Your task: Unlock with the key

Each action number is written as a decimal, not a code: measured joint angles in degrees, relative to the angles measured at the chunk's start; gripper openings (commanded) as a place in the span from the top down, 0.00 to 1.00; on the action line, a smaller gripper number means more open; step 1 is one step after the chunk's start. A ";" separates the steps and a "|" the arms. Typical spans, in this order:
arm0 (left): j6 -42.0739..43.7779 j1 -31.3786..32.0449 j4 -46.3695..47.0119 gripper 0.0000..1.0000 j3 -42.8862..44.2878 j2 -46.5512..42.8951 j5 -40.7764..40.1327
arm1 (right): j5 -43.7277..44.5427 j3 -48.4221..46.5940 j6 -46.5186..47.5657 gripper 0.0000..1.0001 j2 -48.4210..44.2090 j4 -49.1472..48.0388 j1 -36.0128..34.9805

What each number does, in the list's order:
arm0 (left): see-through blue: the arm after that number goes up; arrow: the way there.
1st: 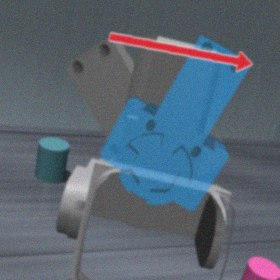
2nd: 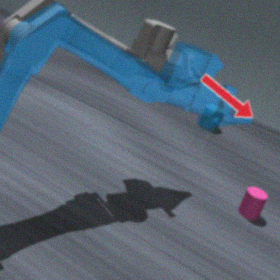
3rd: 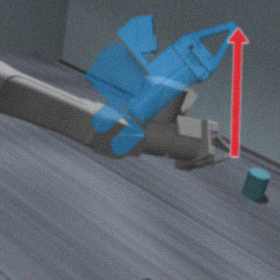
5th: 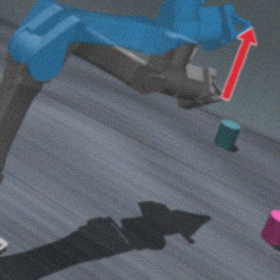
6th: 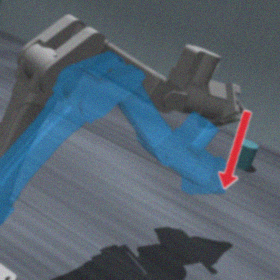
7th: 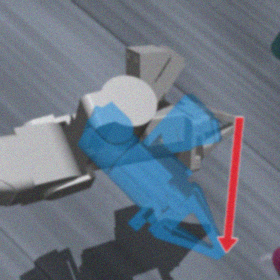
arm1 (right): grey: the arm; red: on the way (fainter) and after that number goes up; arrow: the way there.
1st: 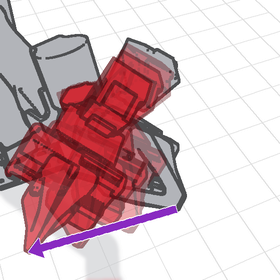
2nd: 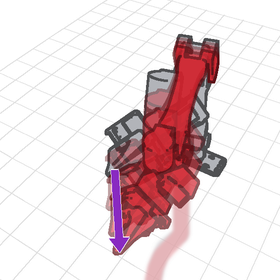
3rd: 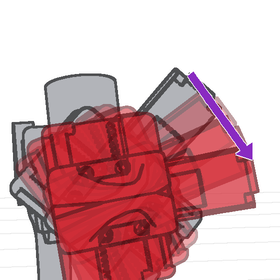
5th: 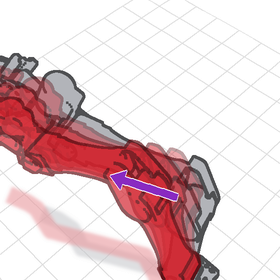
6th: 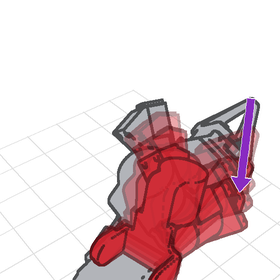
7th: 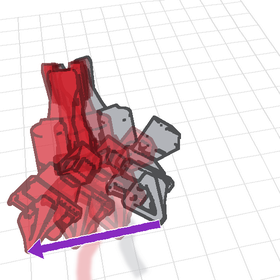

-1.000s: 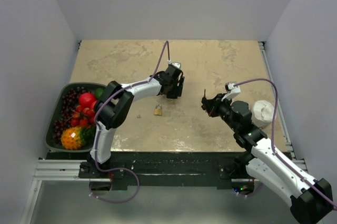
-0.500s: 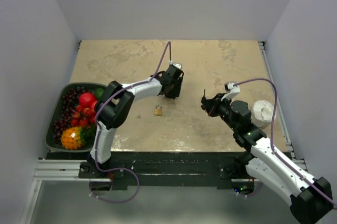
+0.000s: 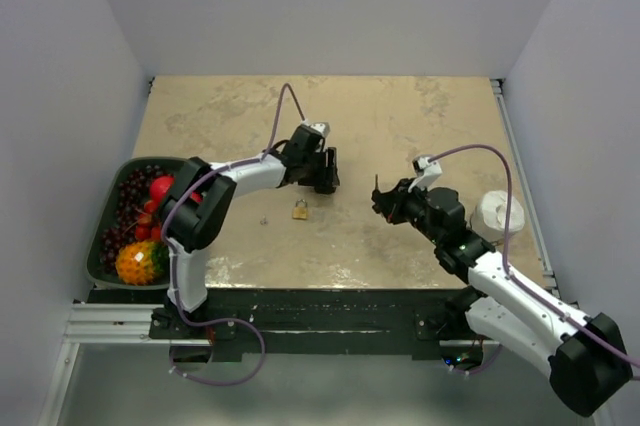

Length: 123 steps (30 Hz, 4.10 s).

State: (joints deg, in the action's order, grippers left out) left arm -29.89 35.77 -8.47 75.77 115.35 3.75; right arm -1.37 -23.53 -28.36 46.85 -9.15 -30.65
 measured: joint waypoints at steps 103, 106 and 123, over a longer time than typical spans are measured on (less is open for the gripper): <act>-15.30 0.20 13.77 1.00 -21.62 -22.69 -7.65 | -18.51 -17.25 -18.88 1.00 46.62 -17.70 -6.03; -15.02 0.35 14.34 1.00 -21.66 -23.12 -8.37 | -19.19 -17.25 -19.91 1.00 46.64 -18.73 -5.60; -12.46 2.86 16.83 1.00 -22.27 -24.20 -14.73 | -18.12 -17.22 -21.33 1.00 46.47 -20.85 -5.18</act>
State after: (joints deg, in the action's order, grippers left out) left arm -42.35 38.63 8.36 53.49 91.15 -10.98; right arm -19.49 -40.75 -49.69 93.32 -30.00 -35.83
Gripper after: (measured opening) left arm 0.626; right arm 0.036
